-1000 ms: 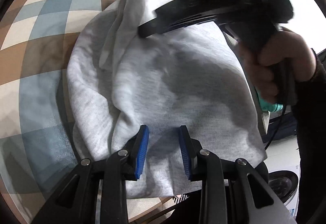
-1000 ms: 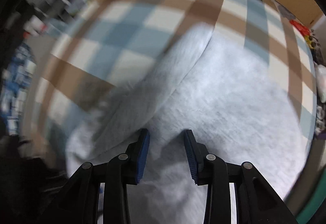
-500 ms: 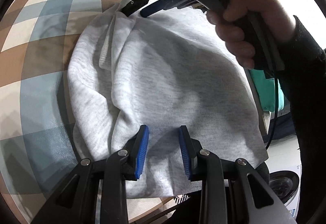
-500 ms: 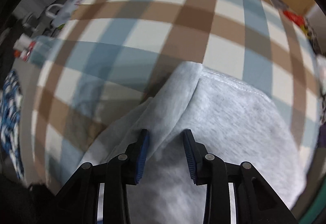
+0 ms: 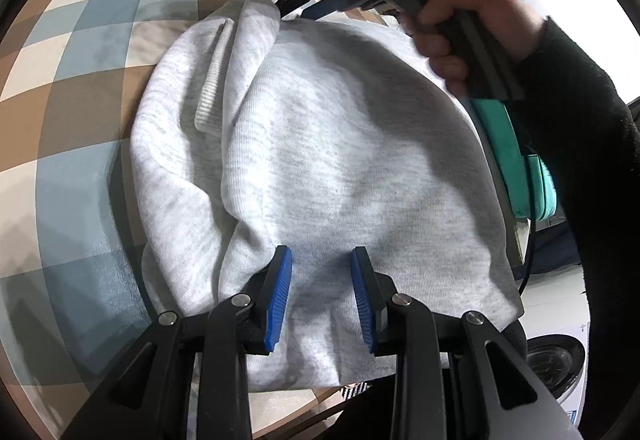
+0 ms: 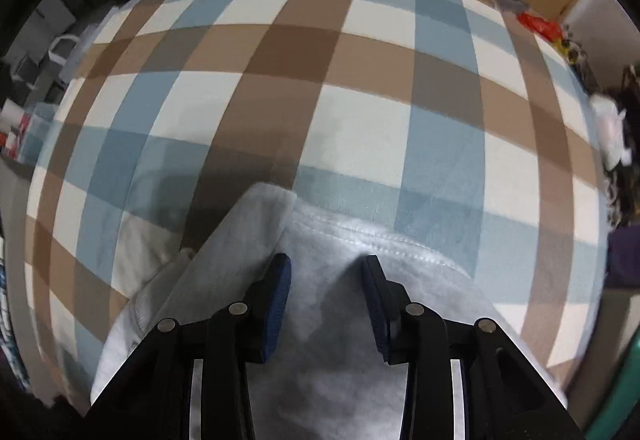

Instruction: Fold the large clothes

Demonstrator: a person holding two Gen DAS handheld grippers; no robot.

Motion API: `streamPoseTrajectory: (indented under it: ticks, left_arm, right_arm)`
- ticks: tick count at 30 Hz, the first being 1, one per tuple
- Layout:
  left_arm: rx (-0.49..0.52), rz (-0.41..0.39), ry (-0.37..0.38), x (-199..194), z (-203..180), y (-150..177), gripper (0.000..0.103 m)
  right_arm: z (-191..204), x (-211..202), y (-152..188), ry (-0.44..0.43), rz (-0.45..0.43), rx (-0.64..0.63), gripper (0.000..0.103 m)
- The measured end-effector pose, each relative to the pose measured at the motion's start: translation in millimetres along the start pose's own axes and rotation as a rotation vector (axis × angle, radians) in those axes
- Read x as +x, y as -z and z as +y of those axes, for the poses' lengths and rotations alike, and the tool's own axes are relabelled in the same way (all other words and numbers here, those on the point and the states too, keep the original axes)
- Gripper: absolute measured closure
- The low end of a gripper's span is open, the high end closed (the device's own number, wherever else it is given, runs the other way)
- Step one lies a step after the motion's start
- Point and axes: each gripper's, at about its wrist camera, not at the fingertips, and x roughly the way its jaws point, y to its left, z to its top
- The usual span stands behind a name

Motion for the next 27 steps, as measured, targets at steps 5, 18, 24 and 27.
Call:
streamPoseTrajectory:
  ticks: [5, 18, 24, 27]
  left_arm:
    - [0.015, 0.0, -0.013, 0.4, -2.5, 0.4, 0.078]
    - [0.004, -0.006, 0.017, -0.9, -2.3, 0.8, 0.078]
    - [0.05, -0.019, -0.032, -6.4, -10.0, 3.1, 0.078]
    - [0.066, -0.034, 0.01, -17.7, -14.1, 3.6, 0.078]
  right_arm:
    - [-36.3, -41.6, 9.4, -0.055, -0.025, 0.049, 0.067]
    - [-79.0, -27.4, 45.8, -0.099, -0.032, 0.186, 0.067]
    - [-89.5, -113.4, 108.2, -0.164, -0.147, 0.159, 0.065]
    - [-82.7, -138.6, 153.1, -0.192, -0.188, 0.133, 0.06]
